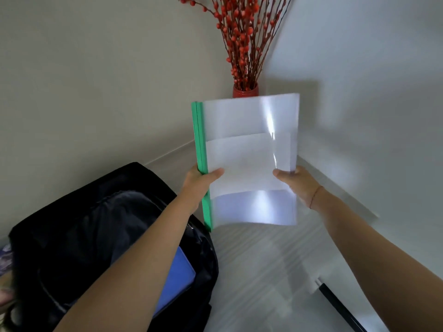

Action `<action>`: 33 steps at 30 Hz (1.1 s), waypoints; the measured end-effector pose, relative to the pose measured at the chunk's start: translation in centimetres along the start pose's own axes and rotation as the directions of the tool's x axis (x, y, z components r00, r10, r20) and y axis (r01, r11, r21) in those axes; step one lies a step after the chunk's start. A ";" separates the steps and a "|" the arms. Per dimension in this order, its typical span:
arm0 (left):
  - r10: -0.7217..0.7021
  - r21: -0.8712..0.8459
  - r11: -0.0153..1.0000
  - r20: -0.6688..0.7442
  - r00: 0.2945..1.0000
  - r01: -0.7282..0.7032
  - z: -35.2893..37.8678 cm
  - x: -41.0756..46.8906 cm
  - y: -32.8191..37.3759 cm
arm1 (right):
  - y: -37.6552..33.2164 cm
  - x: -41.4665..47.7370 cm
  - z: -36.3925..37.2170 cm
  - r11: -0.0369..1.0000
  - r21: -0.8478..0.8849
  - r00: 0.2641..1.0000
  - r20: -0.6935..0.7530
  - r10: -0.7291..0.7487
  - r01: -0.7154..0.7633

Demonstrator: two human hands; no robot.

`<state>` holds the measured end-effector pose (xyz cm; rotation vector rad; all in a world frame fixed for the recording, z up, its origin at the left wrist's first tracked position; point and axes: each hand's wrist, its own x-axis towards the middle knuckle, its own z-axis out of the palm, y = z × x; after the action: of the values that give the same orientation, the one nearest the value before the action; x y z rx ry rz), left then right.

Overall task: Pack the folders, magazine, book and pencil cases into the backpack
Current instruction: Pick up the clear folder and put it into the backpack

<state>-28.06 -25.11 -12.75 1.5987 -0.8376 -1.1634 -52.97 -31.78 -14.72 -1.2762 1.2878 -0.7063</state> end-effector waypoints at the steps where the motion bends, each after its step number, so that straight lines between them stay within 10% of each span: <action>1: -0.027 -0.026 0.999 -0.001 1.000 0.027 -0.3 -0.2 0.3 | -0.5 -0.2 0.0 1.000 0.010 1.000 0.030 -0.009 0.009; 29: -0.502 -0.172 0.863 -0.200 0.841 0.475 -17.5 -23.2 -12.0 | 3.6 -20.2 15.3 0.957 -0.047 0.813 0.517 0.269 -0.287; 31: -0.305 0.141 0.914 -0.378 0.874 0.380 -18.3 -23.3 -12.0 | 4.1 -21.3 14.7 0.946 -0.041 0.803 0.517 0.295 -0.321; 33: 0.051 0.639 0.742 -0.357 0.933 0.204 -20.1 -23.0 -12.9 | 4.3 -22.1 13.9 0.940 -0.046 0.795 0.521 0.311 -0.338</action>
<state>-16.21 5.61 -16.40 2.3725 -1.0144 -0.5929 -45.85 -6.26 -14.94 -1.0656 0.9874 -0.1193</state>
